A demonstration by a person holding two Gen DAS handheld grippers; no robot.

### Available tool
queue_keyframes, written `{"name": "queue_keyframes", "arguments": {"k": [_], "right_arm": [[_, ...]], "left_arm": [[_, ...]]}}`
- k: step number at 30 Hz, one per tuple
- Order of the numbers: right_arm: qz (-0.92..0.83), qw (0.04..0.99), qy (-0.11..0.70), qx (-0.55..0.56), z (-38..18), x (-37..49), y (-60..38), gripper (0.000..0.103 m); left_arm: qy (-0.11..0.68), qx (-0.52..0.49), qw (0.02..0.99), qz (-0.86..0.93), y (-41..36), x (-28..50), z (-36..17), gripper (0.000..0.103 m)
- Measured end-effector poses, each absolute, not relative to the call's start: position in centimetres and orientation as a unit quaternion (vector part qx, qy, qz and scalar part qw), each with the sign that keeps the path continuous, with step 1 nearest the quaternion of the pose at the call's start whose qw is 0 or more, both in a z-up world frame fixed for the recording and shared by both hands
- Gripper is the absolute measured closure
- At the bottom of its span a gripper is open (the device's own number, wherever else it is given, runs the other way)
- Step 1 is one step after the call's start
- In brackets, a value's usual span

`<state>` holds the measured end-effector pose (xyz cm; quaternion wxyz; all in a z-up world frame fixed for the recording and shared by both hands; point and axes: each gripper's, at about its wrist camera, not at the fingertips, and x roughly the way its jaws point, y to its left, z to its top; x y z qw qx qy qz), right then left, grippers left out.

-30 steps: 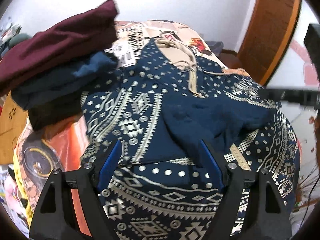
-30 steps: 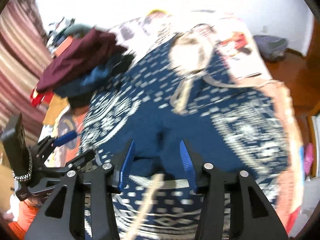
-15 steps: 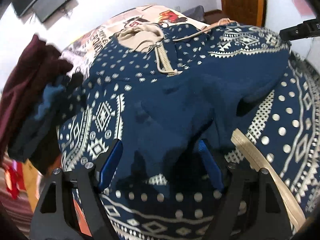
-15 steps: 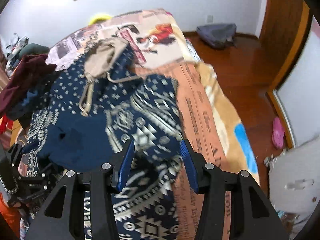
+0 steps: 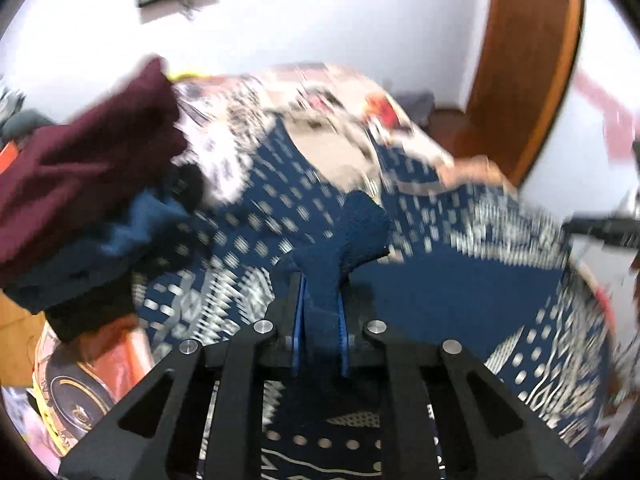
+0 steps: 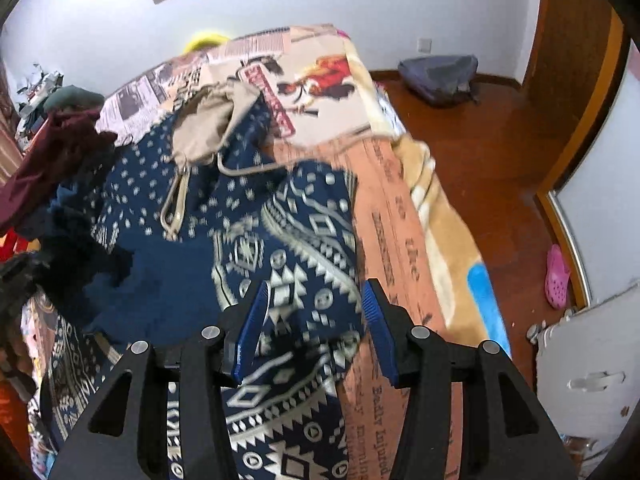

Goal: Fold large clothes
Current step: 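Grasp the hoodie hem with the left gripper while the right gripper releases, then grasp the rim of the beige-lined hood with both grippers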

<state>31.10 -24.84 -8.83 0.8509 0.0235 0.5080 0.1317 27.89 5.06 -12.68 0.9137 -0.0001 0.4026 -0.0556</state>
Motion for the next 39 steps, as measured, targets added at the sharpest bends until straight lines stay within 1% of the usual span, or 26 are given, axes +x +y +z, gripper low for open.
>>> {"name": "queue_keyframes", "arguments": {"k": [3,6,8,11,16,19,21,24,25,29,33,39], "right_arm": [[0.135,0.848,0.512,0.021,-9.4,31.5,-24.2,0.057],[0.14,0.83,0.541,0.001,-11.7,31.5,-22.9,0.057],[0.133,0.83,0.541,-0.022,-12.6,31.0,-22.2,0.056],[0.13,0.839,0.526,-0.047,-12.4,30.3,-21.6,0.054],[0.139,0.835,0.531,-0.033,-12.1,30.3,-21.8,0.052],[0.135,0.834,0.534,-0.034,-12.2,30.4,-21.8,0.052],[0.133,0.835,0.533,-0.037,-12.2,30.4,-21.6,0.052],[0.13,0.836,0.532,-0.04,-12.2,30.3,-21.4,0.052],[0.13,0.836,0.532,-0.04,-12.2,30.2,-21.4,0.052],[0.129,0.835,0.534,-0.04,-12.2,30.2,-21.4,0.052],[0.136,0.829,0.542,-0.035,-11.6,30.6,-21.5,0.052],[0.159,0.837,0.523,-0.018,-9.1,31.2,-21.3,0.052]], "left_arm": [[0.371,-0.024,0.927,-0.048,7.2,27.0,-10.7,0.09],[0.359,-0.018,0.933,-0.025,8.3,26.2,-10.7,0.09],[0.361,-0.024,0.932,-0.014,9.1,25.7,-11.3,0.09],[0.385,-0.046,0.922,0.0,10.5,25.3,-13.3,0.09],[0.414,-0.082,0.906,0.014,13.1,24.2,-16.4,0.09],[0.43,-0.077,0.898,0.04,14.0,23.6,-17.9,0.09],[0.445,-0.097,0.889,0.036,14.9,23.1,-18.9,0.09],[0.463,-0.113,0.879,0.034,15.8,22.4,-19.9,0.082],[0.465,-0.11,0.877,0.039,16.0,22.2,-20.1,0.076],[0.466,-0.102,0.876,0.065,16.7,21.5,-19.9,0.059],[0.462,-0.092,0.879,0.076,17.1,21.2,-18.7,0.059],[0.412,-0.085,0.906,0.039,15.5,21.6,-13.9,0.059]]}}
